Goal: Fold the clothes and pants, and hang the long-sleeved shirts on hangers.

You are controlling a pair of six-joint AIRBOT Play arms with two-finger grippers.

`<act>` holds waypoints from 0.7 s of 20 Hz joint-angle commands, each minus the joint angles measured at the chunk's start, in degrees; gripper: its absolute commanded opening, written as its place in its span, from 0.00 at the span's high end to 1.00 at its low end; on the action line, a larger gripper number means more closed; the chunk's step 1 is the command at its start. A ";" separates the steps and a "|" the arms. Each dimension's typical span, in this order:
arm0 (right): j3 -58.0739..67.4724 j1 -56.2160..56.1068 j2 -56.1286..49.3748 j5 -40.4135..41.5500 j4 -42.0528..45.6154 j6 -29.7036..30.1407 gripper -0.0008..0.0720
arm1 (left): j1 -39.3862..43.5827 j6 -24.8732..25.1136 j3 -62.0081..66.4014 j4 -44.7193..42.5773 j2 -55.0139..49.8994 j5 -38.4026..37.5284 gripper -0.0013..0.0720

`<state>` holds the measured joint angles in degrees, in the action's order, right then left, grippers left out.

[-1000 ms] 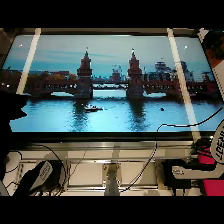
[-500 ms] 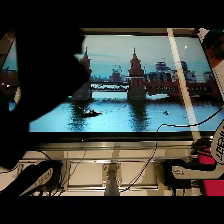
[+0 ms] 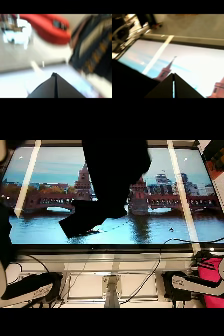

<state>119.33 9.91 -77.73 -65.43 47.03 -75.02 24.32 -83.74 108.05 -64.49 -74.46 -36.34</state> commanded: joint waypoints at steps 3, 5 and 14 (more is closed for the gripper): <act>-1.18 8.26 1.01 0.48 1.40 -2.10 0.96 | 4.00 0.68 1.03 0.28 -9.49 -13.00 0.97; -2.45 9.01 0.98 0.42 1.75 -2.12 0.75 | 6.47 0.70 1.05 0.24 -12.52 -11.41 0.54; -2.99 8.96 0.42 -3.21 4.04 -2.05 0.83 | 7.19 10.12 1.05 -2.36 -13.53 -12.85 0.97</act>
<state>116.42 18.76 -77.08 -66.15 50.09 -77.06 32.32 -75.16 109.06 -65.21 -87.81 -46.81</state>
